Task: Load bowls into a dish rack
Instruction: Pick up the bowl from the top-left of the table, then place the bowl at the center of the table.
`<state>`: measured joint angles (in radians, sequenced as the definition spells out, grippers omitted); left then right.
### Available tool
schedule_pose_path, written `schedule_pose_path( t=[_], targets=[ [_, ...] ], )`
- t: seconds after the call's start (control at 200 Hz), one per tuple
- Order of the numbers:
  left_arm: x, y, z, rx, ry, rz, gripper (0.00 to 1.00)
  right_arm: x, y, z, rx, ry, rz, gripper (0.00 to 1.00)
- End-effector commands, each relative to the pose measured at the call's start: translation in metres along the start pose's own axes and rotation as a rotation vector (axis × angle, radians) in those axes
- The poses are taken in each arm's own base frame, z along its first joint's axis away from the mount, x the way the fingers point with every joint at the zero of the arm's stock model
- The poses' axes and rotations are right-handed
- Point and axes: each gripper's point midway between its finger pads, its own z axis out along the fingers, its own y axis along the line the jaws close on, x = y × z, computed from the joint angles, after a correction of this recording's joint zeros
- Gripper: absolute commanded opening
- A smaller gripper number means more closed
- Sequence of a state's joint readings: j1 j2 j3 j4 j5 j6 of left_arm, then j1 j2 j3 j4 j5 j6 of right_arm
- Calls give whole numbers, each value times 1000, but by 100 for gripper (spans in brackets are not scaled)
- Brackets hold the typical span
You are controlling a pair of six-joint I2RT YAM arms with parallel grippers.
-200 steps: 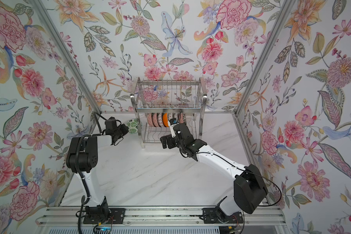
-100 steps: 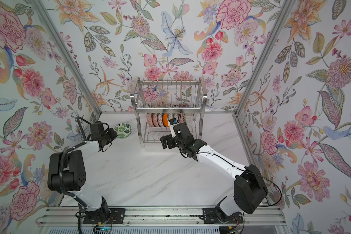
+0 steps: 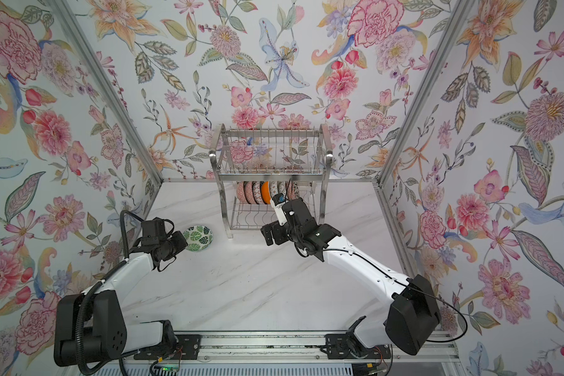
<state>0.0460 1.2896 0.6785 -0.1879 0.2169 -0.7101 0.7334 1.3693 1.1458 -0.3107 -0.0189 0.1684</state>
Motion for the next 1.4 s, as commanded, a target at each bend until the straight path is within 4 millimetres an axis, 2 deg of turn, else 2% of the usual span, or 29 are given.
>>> schedule_pose_path(
  t=[0.0, 0.195, 0.44, 0.611, 0.736, 0.761, 0.926, 1.051, 1.106, 1.116, 1.136, 1.396],
  targets=[
    [18, -29, -6, 63, 22, 94, 0, 12, 4, -12, -11, 27, -43, 99],
    [61, -85, -12, 193, 81, 184, 0, 28, -7, -17, 42, 78, -22, 99],
    [92, -169, -23, 341, 98, 296, 0, 46, -23, -23, 105, 133, 44, 99],
    [133, -219, -15, 467, 176, 331, 0, 57, -35, -33, 136, 147, 78, 99],
    [145, -252, -8, 527, 185, 339, 0, 67, -44, -39, 152, 162, 109, 99],
    [153, -253, 2, 512, 206, 347, 0, 69, -46, -40, 154, 166, 114, 99],
    [164, -285, 11, 536, 200, 396, 0, 81, -52, -45, 169, 190, 127, 99],
    [172, -297, 19, 541, 213, 420, 0, 87, -52, -46, 167, 200, 128, 99],
    [174, -299, 22, 537, 216, 429, 0, 89, -51, -46, 165, 202, 128, 99],
    [175, -299, 22, 535, 216, 430, 0, 89, -59, -46, 182, 201, 144, 99],
    [175, -299, 23, 532, 215, 433, 0, 89, -61, -47, 187, 201, 148, 99],
    [180, -293, 30, 494, 218, 471, 6, 91, -63, -42, 188, 214, 149, 99]
  ],
)
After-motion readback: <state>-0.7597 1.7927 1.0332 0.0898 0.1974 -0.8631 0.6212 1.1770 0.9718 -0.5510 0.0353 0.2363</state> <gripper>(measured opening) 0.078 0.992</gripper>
